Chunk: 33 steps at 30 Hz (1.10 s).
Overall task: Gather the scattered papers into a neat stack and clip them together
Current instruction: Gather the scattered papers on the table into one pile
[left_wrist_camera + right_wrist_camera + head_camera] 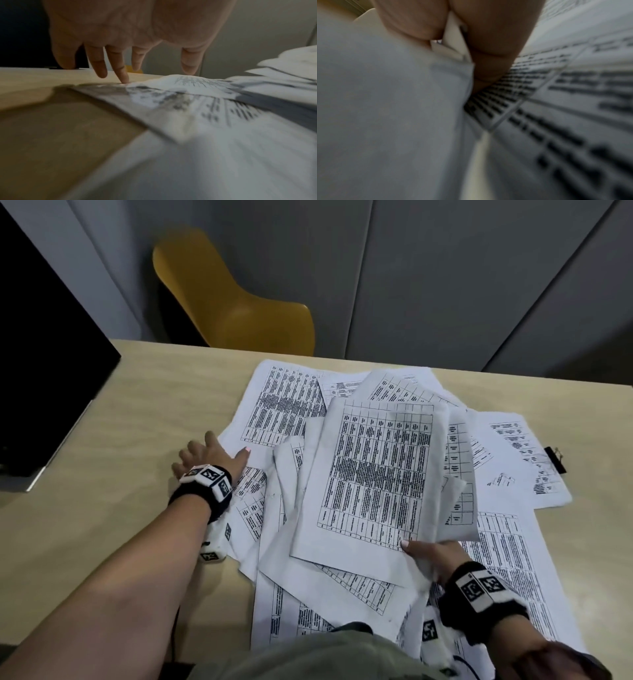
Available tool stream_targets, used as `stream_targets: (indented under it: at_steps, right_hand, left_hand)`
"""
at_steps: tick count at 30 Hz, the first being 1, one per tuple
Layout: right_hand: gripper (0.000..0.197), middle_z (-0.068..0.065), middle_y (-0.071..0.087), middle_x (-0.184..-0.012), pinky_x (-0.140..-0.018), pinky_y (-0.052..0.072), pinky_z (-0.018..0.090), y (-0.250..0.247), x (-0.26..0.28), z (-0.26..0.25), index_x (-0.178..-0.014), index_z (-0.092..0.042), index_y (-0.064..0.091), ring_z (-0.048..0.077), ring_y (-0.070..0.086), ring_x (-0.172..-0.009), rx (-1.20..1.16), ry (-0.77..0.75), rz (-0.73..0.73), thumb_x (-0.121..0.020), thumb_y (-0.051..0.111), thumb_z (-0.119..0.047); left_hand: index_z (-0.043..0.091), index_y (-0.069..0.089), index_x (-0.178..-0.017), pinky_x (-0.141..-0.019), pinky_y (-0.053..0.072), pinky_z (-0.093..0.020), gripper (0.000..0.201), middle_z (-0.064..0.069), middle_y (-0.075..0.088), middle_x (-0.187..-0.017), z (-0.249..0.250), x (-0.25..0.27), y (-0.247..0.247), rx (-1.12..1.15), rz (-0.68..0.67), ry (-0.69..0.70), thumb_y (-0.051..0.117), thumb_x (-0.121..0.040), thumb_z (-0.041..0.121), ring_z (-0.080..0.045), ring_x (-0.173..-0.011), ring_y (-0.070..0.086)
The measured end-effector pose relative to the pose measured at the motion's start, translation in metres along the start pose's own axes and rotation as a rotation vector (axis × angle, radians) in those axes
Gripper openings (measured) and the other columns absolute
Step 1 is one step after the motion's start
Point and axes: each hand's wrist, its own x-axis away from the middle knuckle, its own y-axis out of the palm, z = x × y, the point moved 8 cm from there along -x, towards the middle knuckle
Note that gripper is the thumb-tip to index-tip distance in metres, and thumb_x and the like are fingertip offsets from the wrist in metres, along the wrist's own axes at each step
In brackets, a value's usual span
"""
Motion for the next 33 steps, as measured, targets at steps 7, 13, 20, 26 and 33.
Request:
stream_targets:
  at_steps: [7,13,20,26,33]
  right_hand:
    - [0.026,0.014,0.068,-0.065,-0.065,0.050,0.031,0.003,-0.007,0.005,-0.085,0.006,0.065,0.029,0.062,-0.068,-0.021,0.017,-0.019,-0.069,0.078,-0.010]
    - [0.017,0.013,0.064,-0.068,-0.058,0.046,0.028,0.001,-0.007,0.004,-0.079,0.003,0.063,0.026,0.059,-0.062,-0.054,0.005,-0.026,-0.072,0.075,-0.007]
    - [0.017,0.012,0.061,-0.065,-0.049,0.039,0.023,-0.005,-0.003,0.007,-0.081,0.006,0.058,0.022,0.056,-0.055,-0.125,0.032,-0.027,-0.076,0.070,-0.005]
    - [0.020,0.013,0.060,-0.067,-0.051,0.039,0.026,-0.004,-0.005,0.004,-0.084,0.007,0.058,0.024,0.055,-0.056,-0.089,0.018,-0.028,-0.077,0.070,-0.008]
    - [0.026,0.017,0.063,-0.071,-0.051,0.042,0.026,-0.001,-0.003,0.007,-0.092,0.009,0.060,0.026,0.058,-0.058,-0.056,0.023,-0.035,-0.076,0.071,-0.009]
  left_hand:
    - [0.003,0.040,-0.127,-0.098,0.040,-0.046,0.081,-0.020,0.037,-0.132,0.006,0.000,-0.002,0.114,-0.080,-0.061,0.078,-0.066,0.041,-0.043,-0.116,0.050]
    - [0.017,0.058,-0.074,-0.084,0.048,-0.031,0.008,-0.010,0.067,-0.097,0.005,0.006,0.002,0.298,-0.192,0.035,0.061,-0.078,0.023,-0.029,-0.084,0.060]
    - [-0.002,0.062,-0.110,-0.077,0.041,-0.027,0.030,-0.017,0.065,-0.098,-0.036,0.033,0.012,0.336,-0.364,0.022,0.064,-0.081,0.000,-0.024,-0.084,0.058]
    - [0.010,0.063,-0.106,-0.086,0.042,-0.028,0.038,-0.009,0.064,-0.103,-0.040,0.045,-0.003,0.429,-0.321,-0.025,0.074,-0.077,0.032,-0.025,-0.097,0.060]
    - [0.008,0.064,-0.108,-0.093,0.050,-0.039,0.055,-0.012,0.069,-0.110,-0.032,0.046,0.015,0.503,-0.326,-0.065,0.081,-0.064,0.035,-0.029,-0.096,0.065]
